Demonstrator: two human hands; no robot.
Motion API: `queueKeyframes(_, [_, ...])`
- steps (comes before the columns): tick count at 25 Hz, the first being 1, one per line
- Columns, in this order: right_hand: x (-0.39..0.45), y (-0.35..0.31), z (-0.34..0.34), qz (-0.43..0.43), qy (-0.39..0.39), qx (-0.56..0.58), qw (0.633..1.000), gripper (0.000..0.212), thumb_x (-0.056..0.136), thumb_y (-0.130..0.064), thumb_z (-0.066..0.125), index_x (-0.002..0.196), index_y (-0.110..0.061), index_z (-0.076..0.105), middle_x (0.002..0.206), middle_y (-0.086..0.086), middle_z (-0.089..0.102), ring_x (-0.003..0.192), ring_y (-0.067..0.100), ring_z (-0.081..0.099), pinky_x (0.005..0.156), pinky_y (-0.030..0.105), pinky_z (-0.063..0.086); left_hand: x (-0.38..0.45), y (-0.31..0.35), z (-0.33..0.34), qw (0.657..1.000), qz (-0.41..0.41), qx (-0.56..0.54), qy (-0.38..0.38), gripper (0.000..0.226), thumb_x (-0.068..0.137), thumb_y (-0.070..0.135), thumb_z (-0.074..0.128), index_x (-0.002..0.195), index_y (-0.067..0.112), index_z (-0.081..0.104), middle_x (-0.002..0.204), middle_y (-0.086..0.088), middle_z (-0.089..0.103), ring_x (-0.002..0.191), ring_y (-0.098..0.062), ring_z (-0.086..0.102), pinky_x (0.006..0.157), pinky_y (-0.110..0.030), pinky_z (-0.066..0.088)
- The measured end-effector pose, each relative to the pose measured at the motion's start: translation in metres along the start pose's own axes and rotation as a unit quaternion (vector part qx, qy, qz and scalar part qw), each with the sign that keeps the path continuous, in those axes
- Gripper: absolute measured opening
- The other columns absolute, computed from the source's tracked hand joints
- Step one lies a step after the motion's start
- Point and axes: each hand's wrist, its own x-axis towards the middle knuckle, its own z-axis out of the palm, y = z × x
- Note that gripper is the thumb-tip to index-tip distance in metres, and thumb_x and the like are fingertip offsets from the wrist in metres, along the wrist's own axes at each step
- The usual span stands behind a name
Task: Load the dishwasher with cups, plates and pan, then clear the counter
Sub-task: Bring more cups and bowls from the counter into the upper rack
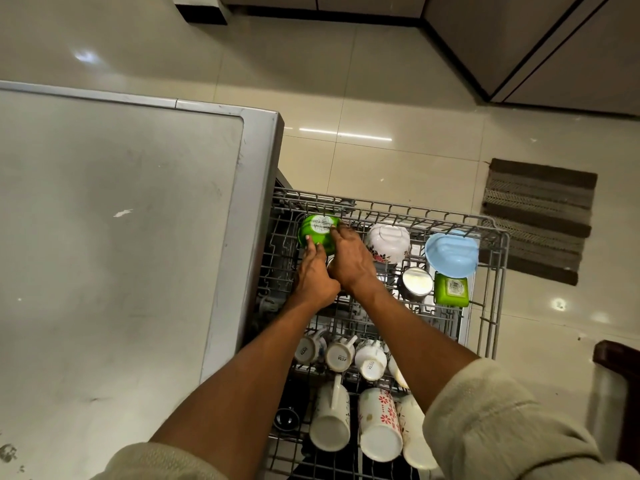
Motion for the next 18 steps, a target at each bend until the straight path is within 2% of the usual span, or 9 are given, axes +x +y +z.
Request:
queueKeyframes(5, [-0.006, 0.006, 0.002, -0.035, -0.025, -0.048, 0.998, 0.083, 0.092, -0.012, 0.063, 0.159, -0.008, 0.014, 0.167, 0.014, 0.015, 0.153, 0.027, 0.016, 0.125, 0.035, 0.016, 0.0, -0.002, 0.001, 0.999, 0.004, 0.04, -0.002, 0.098, 0.084, -0.001, 0.061, 0.158, 0.012, -0.001, 0.164, -0.004, -0.021, 0.153, -0.025, -0.005, 0.124, -0.043, 0.015])
queueKeyframes(8, [-0.019, 0.011, 0.002, -0.056, -0.029, -0.068, 0.996, 0.083, 0.098, -0.015, 0.057, 0.16, -0.008, 0.004, 0.168, 0.014, 0.006, 0.155, 0.026, 0.007, 0.125, 0.033, 0.006, -0.002, -0.005, 0.003, 0.995, 0.035, 0.087, 0.02, 0.101, 0.083, 0.003, 0.064, 0.158, 0.012, -0.004, 0.165, -0.007, -0.018, 0.153, -0.023, -0.007, 0.125, -0.041, 0.008])
queueKeyframes(11, [-0.038, 0.015, 0.002, -0.069, -0.031, -0.086, 0.993, 0.083, 0.099, -0.016, 0.056, 0.16, -0.009, 0.002, 0.168, 0.012, 0.001, 0.156, 0.025, 0.003, 0.125, 0.033, 0.002, -0.003, -0.007, 0.004, 0.988, 0.076, 0.134, 0.023, 0.096, 0.089, 0.02, 0.065, 0.159, 0.011, 0.0, 0.166, -0.01, -0.008, 0.153, -0.023, -0.004, 0.125, -0.039, 0.003])
queueKeyframes(14, [-0.055, 0.021, 0.003, -0.075, -0.042, -0.098, 0.991, 0.09, 0.095, -0.018, 0.062, 0.161, -0.01, 0.001, 0.169, 0.011, 0.001, 0.156, 0.024, 0.003, 0.127, 0.036, 0.005, -0.004, -0.008, 0.0, 0.983, 0.083, 0.161, 0.014, 0.096, 0.09, 0.033, 0.067, 0.158, 0.008, 0.004, 0.166, -0.01, -0.006, 0.154, -0.023, -0.004, 0.125, -0.039, 0.003])
queueKeyframes(18, [-0.08, 0.034, 0.004, -0.078, -0.033, -0.099, 0.991, 0.086, 0.094, -0.013, 0.057, 0.161, -0.009, 0.002, 0.169, 0.011, 0.001, 0.156, 0.024, 0.004, 0.127, 0.034, 0.003, -0.018, -0.011, 0.005, 0.98, 0.092, 0.176, 0.026, 0.092, 0.086, 0.014, 0.063, 0.157, 0.006, 0.006, 0.166, -0.013, -0.004, 0.154, -0.023, -0.002, 0.125, -0.039, 0.005])
